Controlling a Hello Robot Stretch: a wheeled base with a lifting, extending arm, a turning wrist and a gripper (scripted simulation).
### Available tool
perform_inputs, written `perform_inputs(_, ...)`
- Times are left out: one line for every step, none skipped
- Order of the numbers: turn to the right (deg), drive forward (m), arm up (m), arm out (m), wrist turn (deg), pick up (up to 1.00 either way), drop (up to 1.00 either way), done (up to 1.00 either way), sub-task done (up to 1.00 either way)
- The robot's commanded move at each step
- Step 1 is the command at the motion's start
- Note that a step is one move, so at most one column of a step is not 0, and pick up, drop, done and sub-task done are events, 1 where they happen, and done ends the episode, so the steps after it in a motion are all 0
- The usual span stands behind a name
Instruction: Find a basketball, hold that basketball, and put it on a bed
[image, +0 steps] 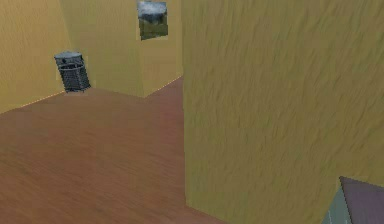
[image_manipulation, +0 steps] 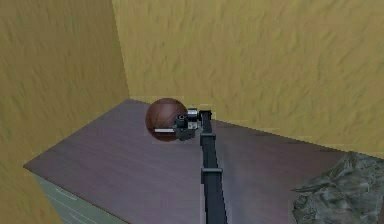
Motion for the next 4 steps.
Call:
perform_inputs(0.0, 0.0, 0.0, 0.0, 0.0, 1.0, 0.0, 0.0, 0.0)
perform_inputs(0.0, 0.0, 0.1, 0.0, 0.0, 0.0, 0.0, 0.0, 0.0)
perform_inputs(0.0, 0.0, 0.14, 0.0, 0.0, 0.0, 0.0, 0.0, 0.0)
perform_inputs(0.0, 0.0, 0.0, 0.0, -45.0, 0.0, 0.0, 0.0, 0.0)
